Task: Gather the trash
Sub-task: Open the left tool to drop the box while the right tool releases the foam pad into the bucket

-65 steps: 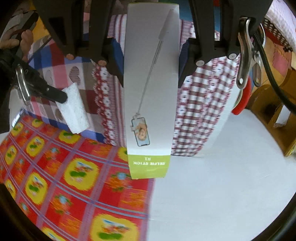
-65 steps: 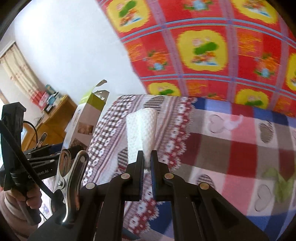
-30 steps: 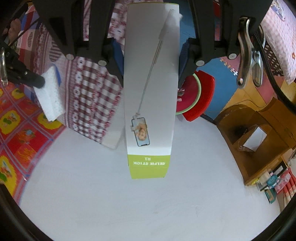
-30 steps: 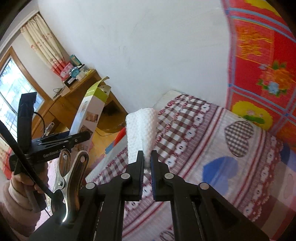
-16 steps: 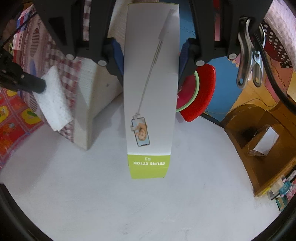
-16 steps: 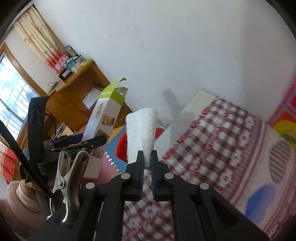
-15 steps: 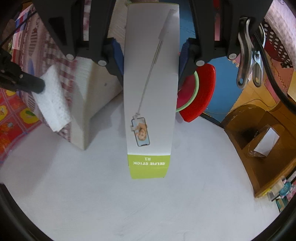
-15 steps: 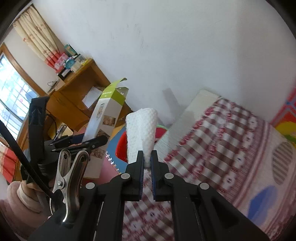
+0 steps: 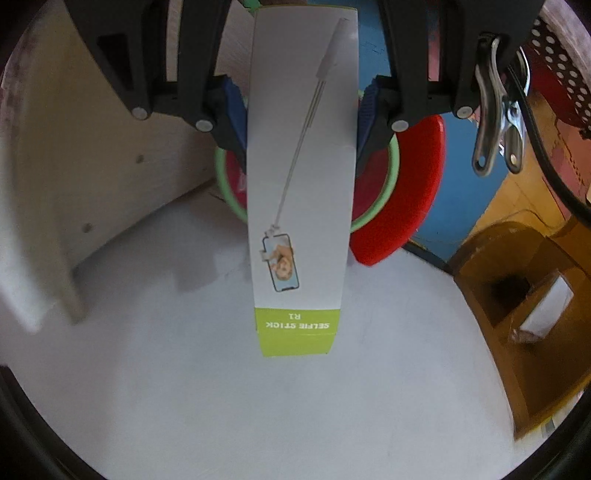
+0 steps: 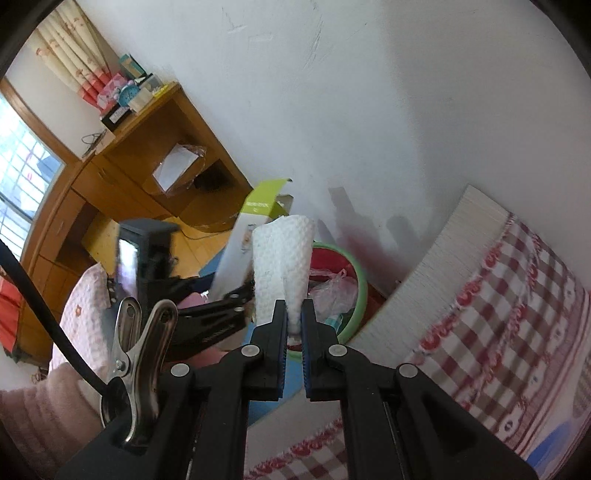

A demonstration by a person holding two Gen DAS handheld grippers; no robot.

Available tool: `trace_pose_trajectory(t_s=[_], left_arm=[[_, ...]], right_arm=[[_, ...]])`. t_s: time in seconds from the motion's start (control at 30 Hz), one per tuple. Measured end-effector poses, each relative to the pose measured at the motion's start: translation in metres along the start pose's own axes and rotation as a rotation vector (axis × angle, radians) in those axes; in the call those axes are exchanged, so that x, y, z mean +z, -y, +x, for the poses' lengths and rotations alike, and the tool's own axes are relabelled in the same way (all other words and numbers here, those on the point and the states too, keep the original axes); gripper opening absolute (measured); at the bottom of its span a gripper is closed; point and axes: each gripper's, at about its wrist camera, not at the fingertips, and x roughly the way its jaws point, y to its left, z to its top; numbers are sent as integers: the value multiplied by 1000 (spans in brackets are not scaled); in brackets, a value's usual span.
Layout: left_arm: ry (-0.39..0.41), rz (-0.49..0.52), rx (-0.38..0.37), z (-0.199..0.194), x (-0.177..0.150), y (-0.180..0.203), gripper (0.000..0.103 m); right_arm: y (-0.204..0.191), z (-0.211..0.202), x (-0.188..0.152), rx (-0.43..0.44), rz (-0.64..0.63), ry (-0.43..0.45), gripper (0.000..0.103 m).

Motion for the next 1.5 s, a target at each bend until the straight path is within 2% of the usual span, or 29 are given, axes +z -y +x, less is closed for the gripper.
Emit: trace_pose_trajectory(t_s=[0.27, 0.63, 0.93, 1.27, 1.5], left_arm=[[-53, -26, 13, 60, -10, -8, 53], [-113, -43, 58, 100, -11, -16, 57], [-146, -85, 58, 101, -16, -32, 57], [-118, -133, 25, 72, -7, -42, 57], [-112, -119, 20, 57, -2, -42, 57]], right_arm=[[-4, 27, 14, -20, -2, -47, 8], [0, 46, 18, -31, 2, -90, 8], [-6, 61, 24, -35, -8, -121, 8], [-8, 82, 32, -39, 10, -165, 8], [-9, 101, 38, -75, 10, -198, 8]])
